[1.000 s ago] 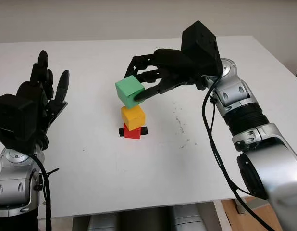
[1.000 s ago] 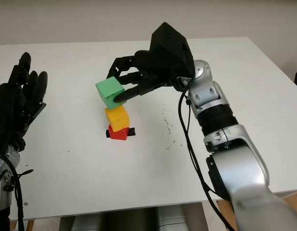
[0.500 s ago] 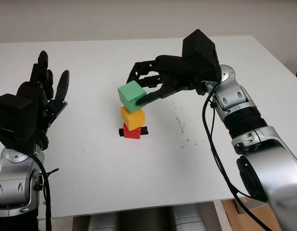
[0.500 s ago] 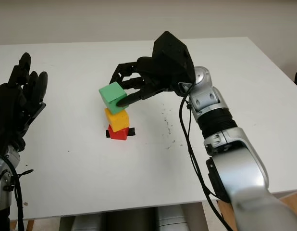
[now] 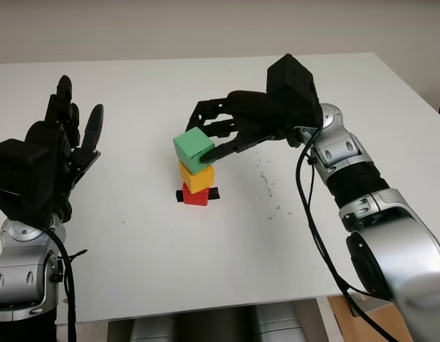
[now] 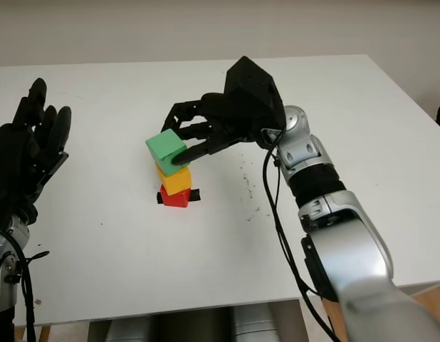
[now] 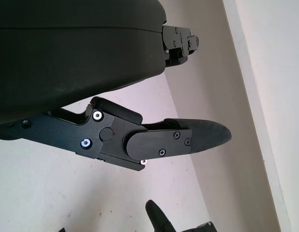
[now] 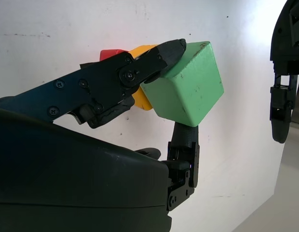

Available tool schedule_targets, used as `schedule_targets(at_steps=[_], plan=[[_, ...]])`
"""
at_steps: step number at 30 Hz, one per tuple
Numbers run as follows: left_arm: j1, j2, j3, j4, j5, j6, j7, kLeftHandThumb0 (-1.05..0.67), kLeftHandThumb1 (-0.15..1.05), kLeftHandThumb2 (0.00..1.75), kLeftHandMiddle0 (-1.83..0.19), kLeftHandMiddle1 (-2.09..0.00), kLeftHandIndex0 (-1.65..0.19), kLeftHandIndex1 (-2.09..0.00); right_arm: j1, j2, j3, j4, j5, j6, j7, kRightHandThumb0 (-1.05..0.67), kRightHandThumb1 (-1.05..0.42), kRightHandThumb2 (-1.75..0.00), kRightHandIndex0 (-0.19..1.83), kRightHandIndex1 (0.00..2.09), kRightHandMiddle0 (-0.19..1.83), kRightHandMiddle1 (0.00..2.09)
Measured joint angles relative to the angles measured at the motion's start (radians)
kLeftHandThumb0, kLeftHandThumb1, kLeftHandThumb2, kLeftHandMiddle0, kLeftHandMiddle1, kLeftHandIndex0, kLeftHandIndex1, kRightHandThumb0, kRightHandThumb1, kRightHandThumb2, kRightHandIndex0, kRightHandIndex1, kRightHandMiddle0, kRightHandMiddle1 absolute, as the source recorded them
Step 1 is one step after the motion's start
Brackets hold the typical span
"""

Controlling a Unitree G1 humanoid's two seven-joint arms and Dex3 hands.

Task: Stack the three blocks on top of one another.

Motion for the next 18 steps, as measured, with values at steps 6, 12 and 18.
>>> schedule_targets(at_steps=[6,12,18], plan=[[0.002,0.000,0.000,-0.001,0.000,0.000,0.000,-0.73,1.05,0.48,0.07,-0.05,0.08,-0.05,0.000,0.001,0.003,0.000,-0.017,0.001,-0.013,-0.49,-0.94,-0.06,0.30,0.11,0.40,1.63],[0.004,0.000,-0.002,-0.001,0.009,-0.005,0.001,-0.72,1.05,0.49,0.05,-0.06,0.07,-0.06,0.000,0.002,0.003,0.002,-0.020,-0.007,-0.018,-0.48,-0.95,-0.06,0.31,0.11,0.39,1.64],[0.014,-0.001,-0.004,-0.003,0.010,-0.005,0.001,-0.72,1.05,0.48,0.06,-0.05,0.07,-0.05,0.001,0.002,0.004,0.004,-0.028,-0.017,-0.020,-0.47,-0.95,-0.06,0.31,0.11,0.37,1.65]])
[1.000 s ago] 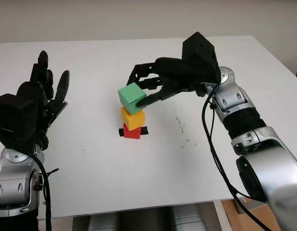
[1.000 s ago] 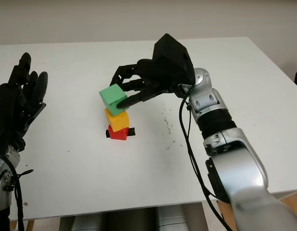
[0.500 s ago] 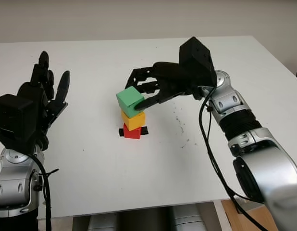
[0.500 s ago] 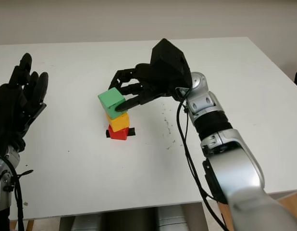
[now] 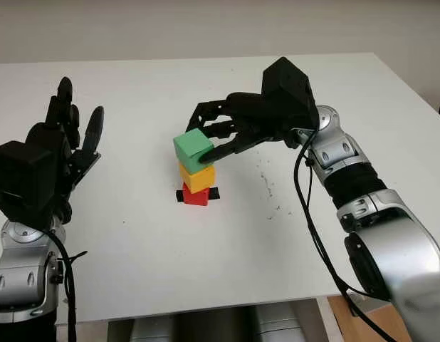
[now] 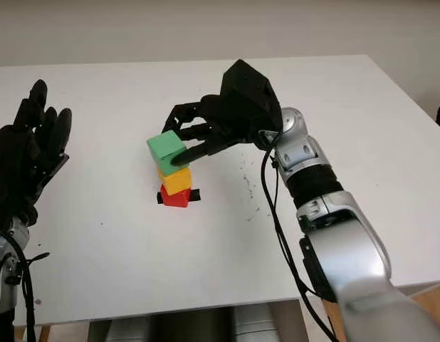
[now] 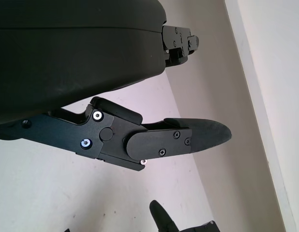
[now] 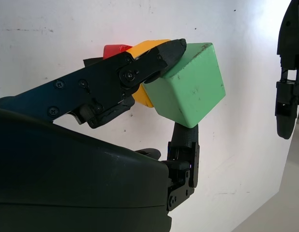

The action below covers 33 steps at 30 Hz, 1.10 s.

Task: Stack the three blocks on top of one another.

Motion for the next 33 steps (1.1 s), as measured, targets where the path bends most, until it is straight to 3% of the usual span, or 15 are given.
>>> schedule_targets(at_steps=[7,10,14,16,19,23,33], plan=[[0.000,0.000,0.000,-0.004,-0.001,0.000,0.000,-0.72,1.05,0.48,0.07,-0.05,0.08,-0.05,0.000,-0.001,0.000,0.002,-0.007,0.000,0.005,-0.48,-0.95,-0.05,0.29,0.10,0.36,1.66],[0.000,0.000,0.000,-0.003,-0.001,-0.001,0.000,-0.72,1.05,0.48,0.05,-0.06,0.07,-0.06,-0.006,-0.002,0.001,0.006,-0.008,0.019,0.029,-0.51,-0.93,-0.05,0.26,0.07,0.25,1.51],[0.000,0.000,0.000,-0.003,-0.001,-0.002,0.000,-0.73,1.05,0.48,0.07,-0.05,0.07,-0.05,-0.017,-0.011,0.004,0.019,-0.015,0.023,0.069,-0.66,-0.91,-0.05,0.18,0.04,0.13,1.19],[0.000,0.000,0.000,-0.003,-0.003,-0.002,0.000,-0.72,1.05,0.48,0.07,-0.05,0.07,-0.05,-0.018,-0.015,0.005,0.029,-0.017,0.023,0.093,-0.75,-0.90,-0.05,0.04,0.03,0.04,0.79],[0.000,0.000,0.000,-0.003,-0.004,-0.001,0.000,-0.73,1.05,0.48,0.07,-0.05,0.07,-0.05,-0.019,-0.016,0.002,0.037,-0.010,0.024,0.118,-0.79,-0.89,-0.05,-0.13,0.03,-0.02,0.38],[0.000,0.000,0.000,-0.003,-0.006,-0.001,0.000,-0.72,1.05,0.48,0.07,-0.05,0.07,-0.05,-0.022,-0.021,-0.005,0.039,0.010,0.029,0.157,-0.84,-0.90,-0.06,-0.19,0.00,-0.17,0.07],[0.000,0.000,0.000,-0.002,-0.005,0.000,0.000,-0.72,1.05,0.48,0.05,-0.06,0.06,-0.06,-0.046,-0.070,-0.047,-0.007,0.069,0.087,0.245,-0.87,-0.91,-0.05,-0.19,0.00,-0.19,0.00]])
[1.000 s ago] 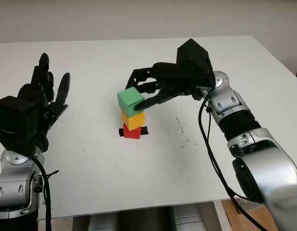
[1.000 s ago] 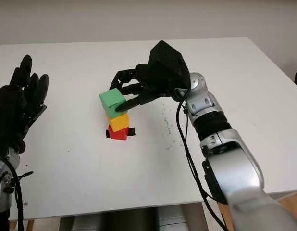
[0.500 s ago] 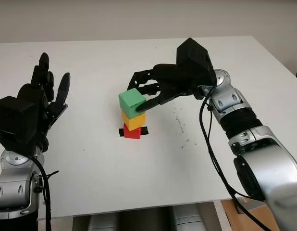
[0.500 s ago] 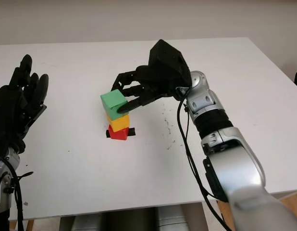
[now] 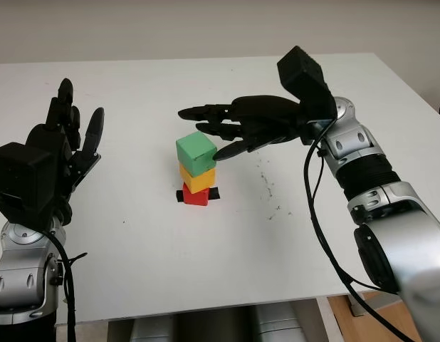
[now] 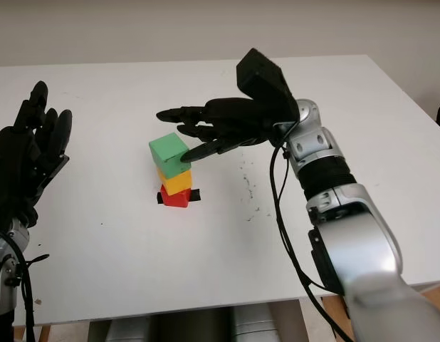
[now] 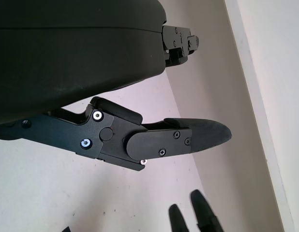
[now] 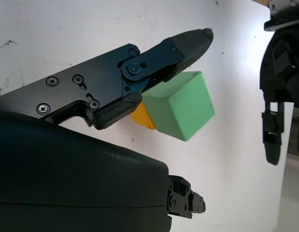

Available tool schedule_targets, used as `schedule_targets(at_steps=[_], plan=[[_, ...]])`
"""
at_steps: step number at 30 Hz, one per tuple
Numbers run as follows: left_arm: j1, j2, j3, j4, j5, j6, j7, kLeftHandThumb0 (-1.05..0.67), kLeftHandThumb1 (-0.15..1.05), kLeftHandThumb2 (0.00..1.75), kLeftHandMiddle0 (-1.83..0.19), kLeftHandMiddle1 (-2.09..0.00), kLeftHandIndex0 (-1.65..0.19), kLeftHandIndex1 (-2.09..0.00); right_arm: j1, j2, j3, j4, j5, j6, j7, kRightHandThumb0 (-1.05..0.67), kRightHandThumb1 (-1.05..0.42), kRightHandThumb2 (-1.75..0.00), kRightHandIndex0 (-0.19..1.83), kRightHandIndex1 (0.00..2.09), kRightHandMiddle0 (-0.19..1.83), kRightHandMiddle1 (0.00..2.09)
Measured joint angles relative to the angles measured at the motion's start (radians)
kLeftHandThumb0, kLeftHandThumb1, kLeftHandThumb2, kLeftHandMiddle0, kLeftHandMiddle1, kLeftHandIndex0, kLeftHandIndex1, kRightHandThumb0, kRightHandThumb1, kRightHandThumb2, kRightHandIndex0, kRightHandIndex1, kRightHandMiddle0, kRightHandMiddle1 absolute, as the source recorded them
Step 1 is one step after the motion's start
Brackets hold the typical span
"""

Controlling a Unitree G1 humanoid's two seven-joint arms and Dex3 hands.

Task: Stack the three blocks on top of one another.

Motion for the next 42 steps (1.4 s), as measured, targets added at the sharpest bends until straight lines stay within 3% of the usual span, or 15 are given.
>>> schedule_targets(at_steps=[4,6,7,10,13,23,31,42], plan=[[0.000,0.000,0.000,0.009,0.001,-0.001,0.000,-0.71,1.05,0.49,0.05,-0.06,0.06,-0.06,-0.004,-0.011,-0.029,-0.010,0.016,0.019,-0.033,-0.92,-0.92,-0.06,-0.19,0.00,-0.19,0.00],[0.000,0.000,0.000,0.010,-0.003,-0.001,0.000,-0.71,1.05,0.49,0.07,-0.05,0.08,-0.05,-0.001,-0.012,-0.050,-0.023,0.025,0.019,-0.085,-0.96,-1.01,-0.14,-0.19,0.00,-0.19,0.00],[0.000,0.000,0.001,0.010,-0.006,-0.003,0.000,-0.72,1.05,0.49,0.08,-0.04,0.09,-0.05,0.007,-0.011,-0.070,-0.046,0.034,0.022,-0.128,-0.93,-1.03,-0.32,-0.19,0.00,-0.19,0.00],[0.000,-0.001,0.007,0.017,-0.012,-0.017,0.000,-0.73,1.05,0.50,0.09,-0.04,0.09,-0.04,0.043,-0.010,-0.139,-0.131,0.073,0.038,-0.253,-0.88,-1.05,-0.57,-0.19,0.00,-0.19,0.00],[0.000,-0.001,0.011,0.034,-0.012,-0.040,0.000,-0.72,1.05,0.53,0.07,-0.05,0.08,-0.05,0.089,-0.002,-0.178,-0.177,0.102,0.049,-0.338,-0.87,-1.05,-0.70,-0.19,0.00,-0.19,0.00],[0.012,-0.044,0.019,0.081,-0.048,-0.122,0.002,-0.67,1.05,0.60,0.13,-0.04,0.14,-0.03,0.315,0.071,-0.221,-0.276,0.151,0.056,-0.523,-0.85,-1.05,-0.74,-0.19,0.00,-0.19,0.00],[0.031,-0.078,0.019,0.125,-0.054,-0.172,0.009,-0.69,1.05,0.59,0.13,-0.05,0.12,-0.04,0.383,0.115,-0.219,-0.286,0.153,-0.004,-0.579,-0.84,-1.05,-0.72,-0.19,0.00,-0.19,0.00],[0.056,-0.116,-0.007,0.136,-0.055,-0.186,0.014,-0.72,1.05,0.57,0.13,-0.06,0.13,-0.05,0.444,0.157,-0.222,-0.342,0.174,0.022,-0.663,-0.82,-1.05,-0.70,-0.19,0.00,-0.19,0.00]])
